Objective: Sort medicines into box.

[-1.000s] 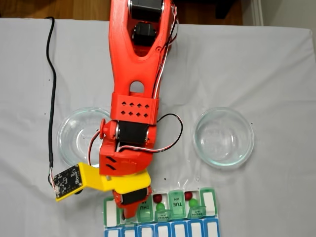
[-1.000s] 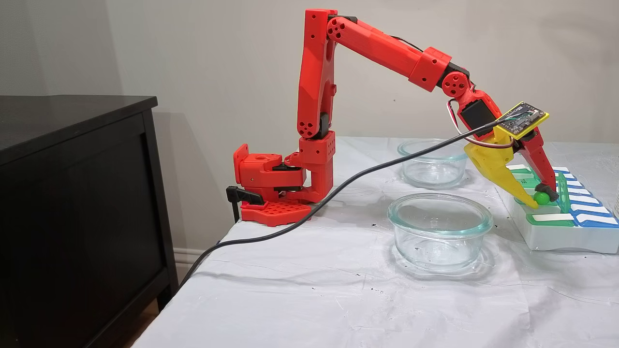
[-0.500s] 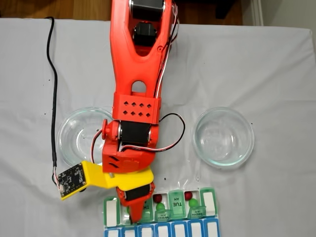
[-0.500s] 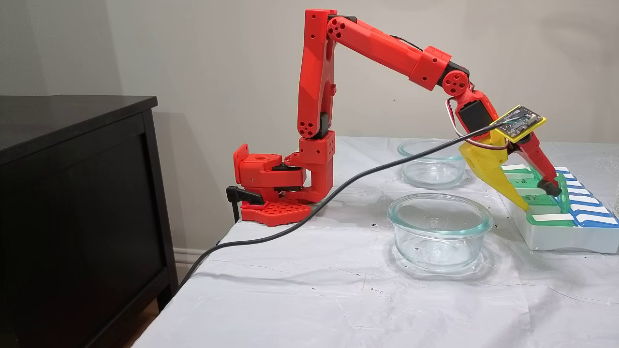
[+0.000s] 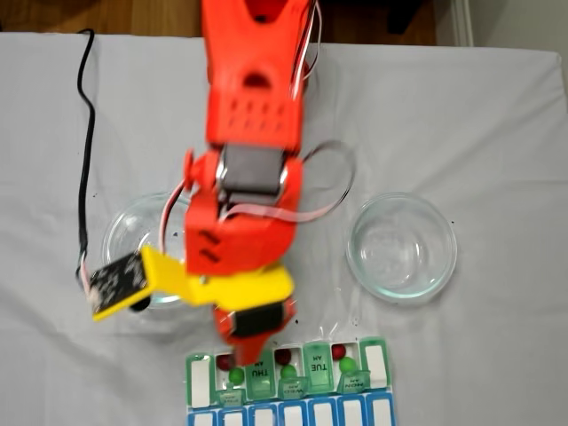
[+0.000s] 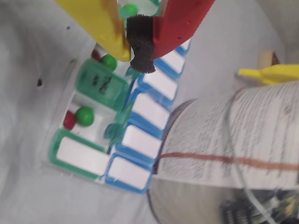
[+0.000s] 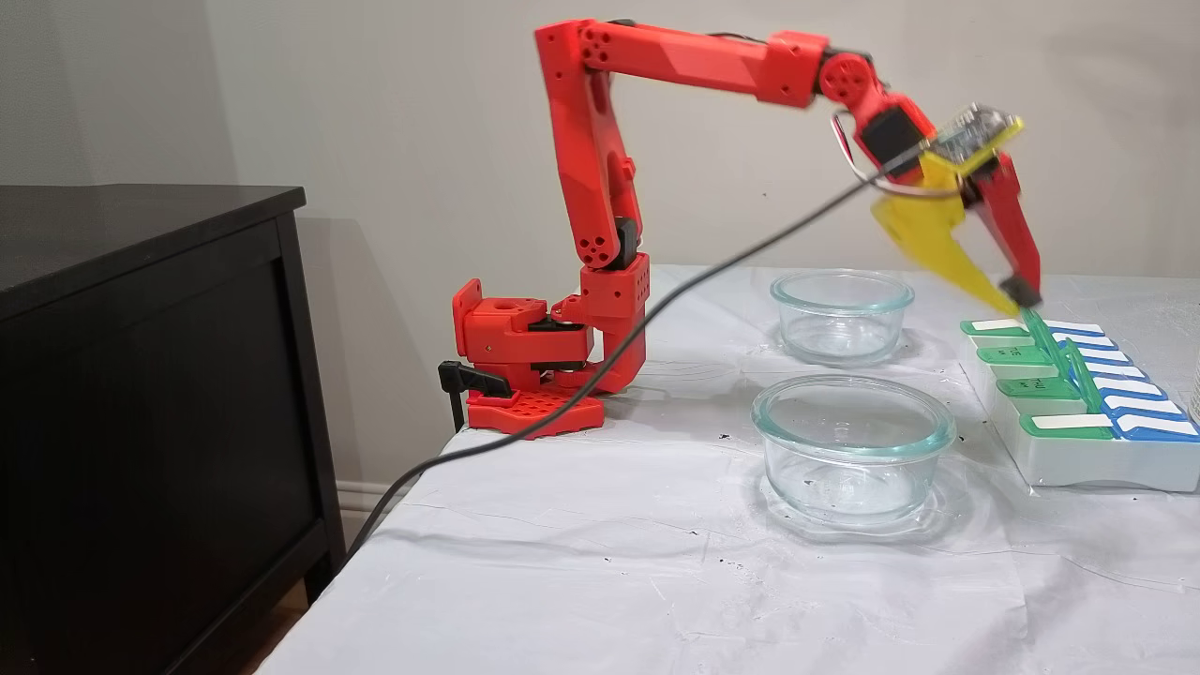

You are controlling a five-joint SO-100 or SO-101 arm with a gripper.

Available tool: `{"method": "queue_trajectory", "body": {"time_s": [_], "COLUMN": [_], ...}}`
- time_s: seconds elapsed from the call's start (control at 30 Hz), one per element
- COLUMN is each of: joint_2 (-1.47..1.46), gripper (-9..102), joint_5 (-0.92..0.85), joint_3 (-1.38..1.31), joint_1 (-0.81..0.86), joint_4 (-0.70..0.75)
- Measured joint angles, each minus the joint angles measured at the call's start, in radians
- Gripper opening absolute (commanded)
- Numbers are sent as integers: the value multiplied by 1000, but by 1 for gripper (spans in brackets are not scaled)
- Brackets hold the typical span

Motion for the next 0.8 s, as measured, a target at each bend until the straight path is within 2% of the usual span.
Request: {"method": "queue_trajectory", "body": {"time_s": [0.17,0.3,0.4,0.8], "joint_2": [63,66,49,-198], "gripper": [0,0,0,0], "joint_5": [63,103,146,193], "joint_3": [64,190,195,101], "joint_1": [-117,-179,-199,-213], "joint_4": [-72,-262,-339,-434]}}
